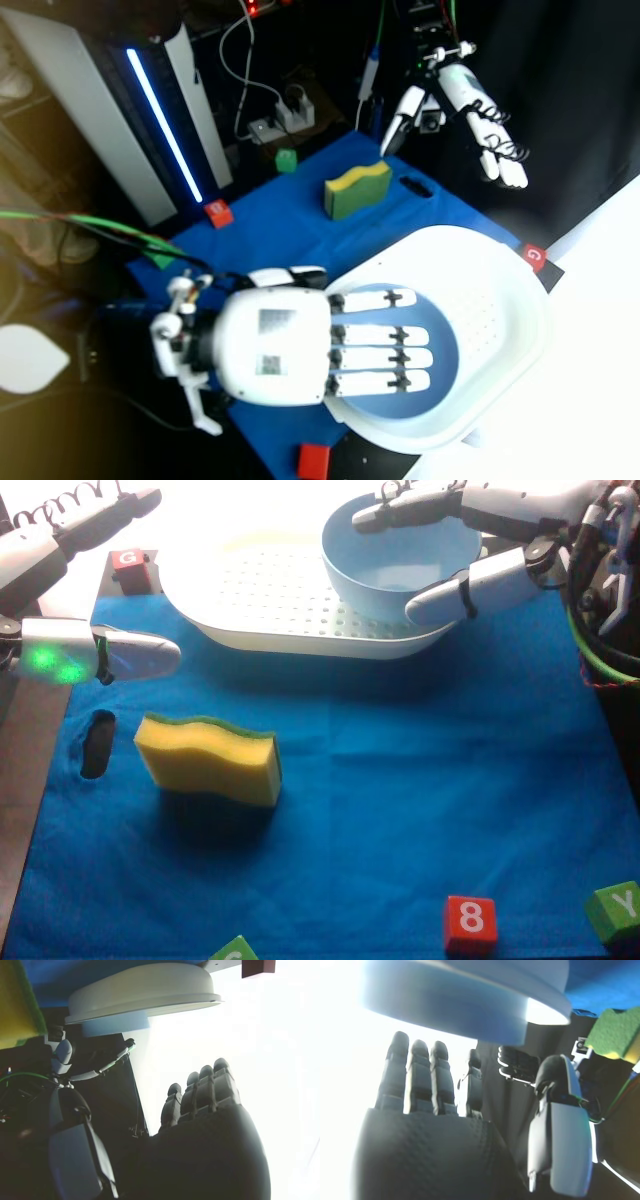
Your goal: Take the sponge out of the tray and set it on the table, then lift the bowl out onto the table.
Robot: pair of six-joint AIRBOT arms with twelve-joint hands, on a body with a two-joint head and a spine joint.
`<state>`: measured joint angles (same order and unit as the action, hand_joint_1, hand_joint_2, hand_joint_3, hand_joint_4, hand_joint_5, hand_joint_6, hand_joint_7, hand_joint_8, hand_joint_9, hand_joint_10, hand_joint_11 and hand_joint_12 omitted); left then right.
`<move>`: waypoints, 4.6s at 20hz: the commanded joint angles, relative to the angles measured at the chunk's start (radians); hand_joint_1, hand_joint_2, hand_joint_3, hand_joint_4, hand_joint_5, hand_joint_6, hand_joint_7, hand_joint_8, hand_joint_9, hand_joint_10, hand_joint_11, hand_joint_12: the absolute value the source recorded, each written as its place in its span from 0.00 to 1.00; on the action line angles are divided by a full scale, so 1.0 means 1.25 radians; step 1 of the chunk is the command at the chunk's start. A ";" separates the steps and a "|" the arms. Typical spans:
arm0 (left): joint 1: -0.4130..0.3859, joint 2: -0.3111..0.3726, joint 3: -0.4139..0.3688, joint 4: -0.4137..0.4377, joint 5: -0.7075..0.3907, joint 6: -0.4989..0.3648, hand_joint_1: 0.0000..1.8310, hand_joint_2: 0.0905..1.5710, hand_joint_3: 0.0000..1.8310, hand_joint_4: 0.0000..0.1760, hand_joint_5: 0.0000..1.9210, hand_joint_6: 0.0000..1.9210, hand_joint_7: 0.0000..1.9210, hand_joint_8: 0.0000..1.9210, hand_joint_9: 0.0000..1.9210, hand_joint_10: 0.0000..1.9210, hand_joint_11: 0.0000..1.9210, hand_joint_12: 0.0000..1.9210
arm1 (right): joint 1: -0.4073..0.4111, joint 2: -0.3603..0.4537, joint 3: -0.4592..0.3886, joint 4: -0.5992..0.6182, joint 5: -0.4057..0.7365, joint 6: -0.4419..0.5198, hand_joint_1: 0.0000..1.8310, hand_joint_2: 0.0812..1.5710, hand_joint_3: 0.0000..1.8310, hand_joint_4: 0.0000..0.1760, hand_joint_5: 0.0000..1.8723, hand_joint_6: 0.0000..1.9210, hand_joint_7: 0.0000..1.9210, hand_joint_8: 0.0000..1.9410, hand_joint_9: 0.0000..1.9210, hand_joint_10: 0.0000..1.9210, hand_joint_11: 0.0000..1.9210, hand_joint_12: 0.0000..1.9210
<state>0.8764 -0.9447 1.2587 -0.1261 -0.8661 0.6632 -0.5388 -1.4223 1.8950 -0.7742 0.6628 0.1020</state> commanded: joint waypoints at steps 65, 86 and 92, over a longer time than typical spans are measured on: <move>0.001 -0.023 0.010 -0.004 -0.146 -0.056 0.37 0.55 0.00 0.79 0.05 0.00 0.03 0.00 0.00 0.00 0.01 0.00 | 0.141 -0.079 0.018 -0.439 -0.048 0.169 0.58 0.83 0.00 0.00 0.33 0.79 0.58 1.00 0.71 1.00 0.74 1.00; 0.041 -0.002 -0.012 -0.038 -0.187 -0.058 0.37 0.54 0.00 0.97 0.07 0.00 0.07 0.01 0.03 0.00 0.02 0.02 | 0.116 0.215 -0.396 -0.367 0.211 0.034 0.58 0.82 0.00 0.00 0.35 0.76 0.59 1.00 0.81 1.00 0.86 1.00; 0.041 -0.002 -0.014 -0.038 -0.185 -0.058 0.36 0.54 0.00 0.94 0.07 0.00 0.06 0.00 0.02 0.00 0.01 0.01 | 0.034 0.190 -0.382 -0.394 0.232 0.090 0.57 0.85 0.00 0.00 0.31 0.82 0.56 1.00 0.79 1.00 0.87 1.00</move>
<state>0.9348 -0.9535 1.2400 -0.1577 -0.9764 0.5983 -0.5194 -1.1954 1.4296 -1.3479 0.9016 0.2276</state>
